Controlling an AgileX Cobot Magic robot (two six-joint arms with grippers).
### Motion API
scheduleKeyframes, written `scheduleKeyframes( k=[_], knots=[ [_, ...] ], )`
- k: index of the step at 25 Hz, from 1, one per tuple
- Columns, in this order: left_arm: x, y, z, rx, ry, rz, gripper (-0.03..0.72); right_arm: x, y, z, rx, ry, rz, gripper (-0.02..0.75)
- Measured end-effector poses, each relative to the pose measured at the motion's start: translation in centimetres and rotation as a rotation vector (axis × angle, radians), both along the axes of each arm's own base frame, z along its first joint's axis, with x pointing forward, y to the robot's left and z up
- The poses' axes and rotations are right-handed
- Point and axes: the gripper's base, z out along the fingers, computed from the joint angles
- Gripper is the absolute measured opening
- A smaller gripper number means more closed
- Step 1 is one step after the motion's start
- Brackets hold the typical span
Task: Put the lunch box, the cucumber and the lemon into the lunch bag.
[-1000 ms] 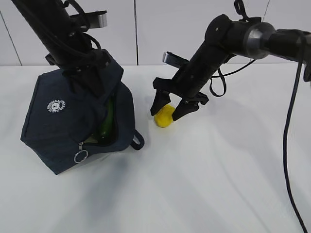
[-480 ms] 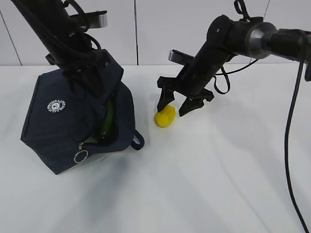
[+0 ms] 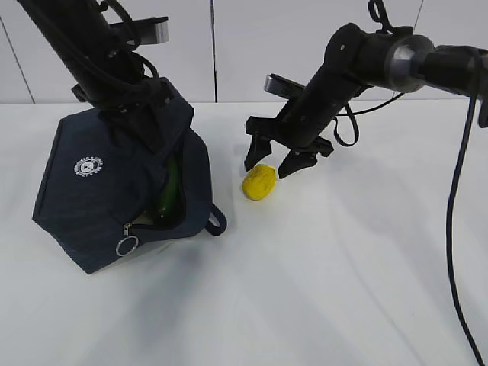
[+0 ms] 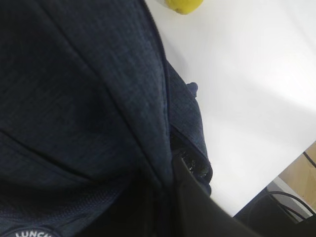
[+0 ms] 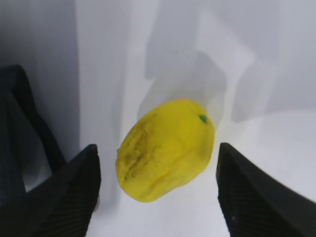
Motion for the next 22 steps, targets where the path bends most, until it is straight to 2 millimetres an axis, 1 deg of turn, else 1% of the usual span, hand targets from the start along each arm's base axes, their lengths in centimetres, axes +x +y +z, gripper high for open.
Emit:
scheduleKeyframes(
  k=[8, 13, 16, 22],
  knots=[
    [0.0, 0.0, 0.0, 0.0, 0.0, 0.0, 0.018, 0.0, 0.1, -0.1, 0.018, 0.006, -0.008, 0.554],
    [0.0, 0.0, 0.0, 0.0, -0.001, -0.001, 0.018, 0.1, 0.5, -1.2, 0.02, 0.027, -0.006, 0.554],
    [0.0, 0.0, 0.0, 0.0, -0.001, -0.001, 0.018, 0.0, 0.8, -1.2, 0.021, 0.025, 0.0, 0.554],
    [0.0, 0.0, 0.0, 0.0, -0.001, -0.004, 0.018, 0.0, 0.7, -1.2, 0.018, 0.025, -0.002, 0.554]
  ],
)
